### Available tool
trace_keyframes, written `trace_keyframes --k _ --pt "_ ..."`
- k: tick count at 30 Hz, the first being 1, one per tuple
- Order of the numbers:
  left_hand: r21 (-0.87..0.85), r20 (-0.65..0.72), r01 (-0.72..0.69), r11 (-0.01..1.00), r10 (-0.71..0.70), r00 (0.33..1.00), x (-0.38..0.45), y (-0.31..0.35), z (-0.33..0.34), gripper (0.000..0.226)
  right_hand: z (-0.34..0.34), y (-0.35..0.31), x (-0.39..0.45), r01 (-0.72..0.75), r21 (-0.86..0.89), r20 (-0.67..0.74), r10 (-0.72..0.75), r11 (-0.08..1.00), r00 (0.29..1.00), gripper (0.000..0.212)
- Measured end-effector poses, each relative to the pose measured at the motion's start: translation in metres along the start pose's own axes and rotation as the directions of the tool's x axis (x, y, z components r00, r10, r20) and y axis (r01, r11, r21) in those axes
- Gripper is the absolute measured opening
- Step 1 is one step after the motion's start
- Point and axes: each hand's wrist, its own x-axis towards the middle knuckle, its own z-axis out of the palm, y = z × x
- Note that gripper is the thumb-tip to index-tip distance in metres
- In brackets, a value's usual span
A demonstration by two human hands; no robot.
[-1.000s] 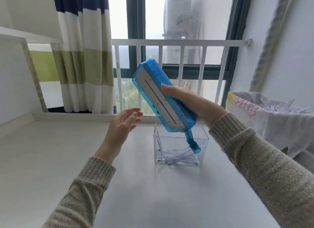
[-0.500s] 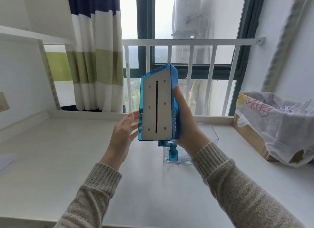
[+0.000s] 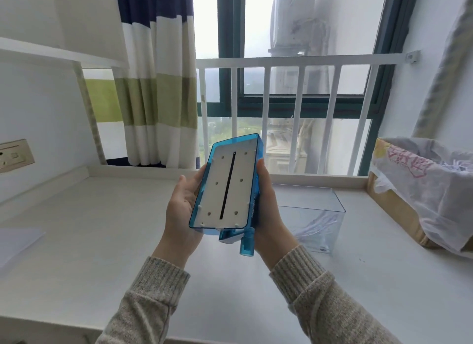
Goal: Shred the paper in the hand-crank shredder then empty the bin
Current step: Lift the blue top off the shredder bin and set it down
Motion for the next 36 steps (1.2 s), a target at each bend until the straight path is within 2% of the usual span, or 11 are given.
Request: trace_keyframes --k 3,7,12,19,22,25,26,28,30,32,36 --pt "-0.047 -0.002 0.038 0.998 -0.039 0.999 -0.002 -0.001 -0.007 0.056 0.001 0.006 0.002 -0.019 0.009 0.002 0.019 1.0 1.0 0.054" --pt "-0.104 -0.034 0.072 0.992 -0.076 0.997 -0.004 0.001 -0.014 0.055 0.003 0.015 0.006 -0.068 0.023 -0.003 0.068 0.997 0.998 0.067" --pt "-0.129 -0.088 0.101 0.986 -0.113 0.99 -0.008 0.004 -0.026 0.057 0.004 0.03 0.013 -0.134 -0.07 -0.143 0.123 0.988 0.982 0.076" --pt "-0.131 -0.122 0.129 0.983 -0.146 0.982 -0.012 0.004 -0.048 0.059 -0.001 0.053 0.02 -0.065 -0.335 -0.199 -0.004 0.94 0.98 0.063" --pt "-0.117 -0.132 0.142 0.983 -0.157 0.979 -0.008 0.003 -0.057 0.06 -0.004 0.063 0.027 -0.019 -0.451 -0.193 -0.077 0.892 0.978 0.068" --pt "-0.096 -0.147 0.152 0.984 -0.165 0.975 -0.004 0.0 -0.065 0.06 -0.005 0.073 0.034 0.004 -0.499 -0.213 -0.128 0.867 0.969 0.084" --pt "-0.093 -0.154 0.156 0.983 -0.169 0.974 -0.003 -0.001 -0.067 0.059 -0.007 0.075 0.037 0.011 -0.503 -0.228 -0.145 0.864 0.963 0.08" --pt "-0.097 -0.172 0.164 0.982 -0.179 0.969 0.001 -0.003 -0.071 0.059 -0.008 0.077 0.04 0.022 -0.534 -0.244 -0.179 0.845 0.953 0.058" --pt "-0.093 -0.188 0.17 0.981 -0.185 0.964 0.005 -0.006 -0.075 0.059 -0.009 0.075 0.04 0.013 -0.57 -0.249 -0.187 0.821 0.95 0.048" --pt "-0.079 -0.2 0.177 0.981 -0.19 0.961 0.008 -0.008 -0.078 0.059 -0.013 0.075 0.04 0.014 -0.596 -0.232 -0.188 0.803 0.954 0.043" --pt "-0.028 -0.218 0.207 0.978 -0.208 0.953 0.015 -0.012 -0.084 0.057 -0.022 0.082 0.046 -0.037 -0.617 -0.266 -0.164 0.786 0.95 0.048"
